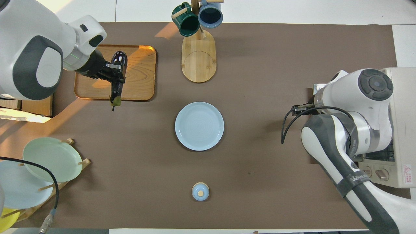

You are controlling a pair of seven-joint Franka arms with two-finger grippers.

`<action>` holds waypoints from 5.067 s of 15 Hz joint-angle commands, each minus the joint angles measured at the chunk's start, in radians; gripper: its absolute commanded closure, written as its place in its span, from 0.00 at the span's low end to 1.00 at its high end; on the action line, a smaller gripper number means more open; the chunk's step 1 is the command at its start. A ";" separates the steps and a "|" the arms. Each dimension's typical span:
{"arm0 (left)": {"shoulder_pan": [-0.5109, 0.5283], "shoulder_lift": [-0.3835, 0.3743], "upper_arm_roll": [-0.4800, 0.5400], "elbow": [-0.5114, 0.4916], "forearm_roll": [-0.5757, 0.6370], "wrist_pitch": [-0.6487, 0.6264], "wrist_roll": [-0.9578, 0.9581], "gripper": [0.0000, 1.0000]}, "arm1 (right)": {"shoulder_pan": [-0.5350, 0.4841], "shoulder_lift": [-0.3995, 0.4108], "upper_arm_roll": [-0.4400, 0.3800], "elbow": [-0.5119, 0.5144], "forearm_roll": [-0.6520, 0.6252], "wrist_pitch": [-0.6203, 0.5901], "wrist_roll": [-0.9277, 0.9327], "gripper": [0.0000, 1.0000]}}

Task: Put eggplant into oven
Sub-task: 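Grasp the eggplant with the left gripper while the right gripper pulls the oven open, then carry the eggplant with the left gripper over the blue plate, then grasp the eggplant with the right gripper while the left gripper releases and withdraws, then carry the eggplant with the right gripper to the open oven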

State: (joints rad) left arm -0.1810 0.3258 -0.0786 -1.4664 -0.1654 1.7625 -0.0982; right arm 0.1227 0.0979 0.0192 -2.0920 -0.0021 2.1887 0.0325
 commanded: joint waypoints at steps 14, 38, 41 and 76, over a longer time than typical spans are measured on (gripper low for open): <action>-0.479 -0.180 0.014 -0.647 -0.022 0.632 -0.532 1.00 | -0.032 -0.009 -0.001 0.411 0.065 -0.508 0.003 0.00; 0.033 -0.209 0.028 -0.262 0.063 0.091 0.058 0.00 | 0.555 0.389 0.008 0.622 0.012 -0.149 0.629 0.00; 0.089 -0.252 0.028 -0.270 0.064 0.035 0.110 0.00 | 0.620 0.493 0.010 0.666 -0.062 0.003 0.742 0.00; 0.064 -0.347 0.022 -0.249 0.142 -0.086 -0.009 0.00 | 0.148 -0.124 -0.001 -0.065 -0.365 -0.191 0.167 1.00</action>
State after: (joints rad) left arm -0.1096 0.0012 -0.0608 -1.6830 -0.0327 1.6600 -0.0747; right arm 0.3296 0.0243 0.0036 -2.0927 -0.3367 1.9712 0.2434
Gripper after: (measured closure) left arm 0.000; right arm 0.974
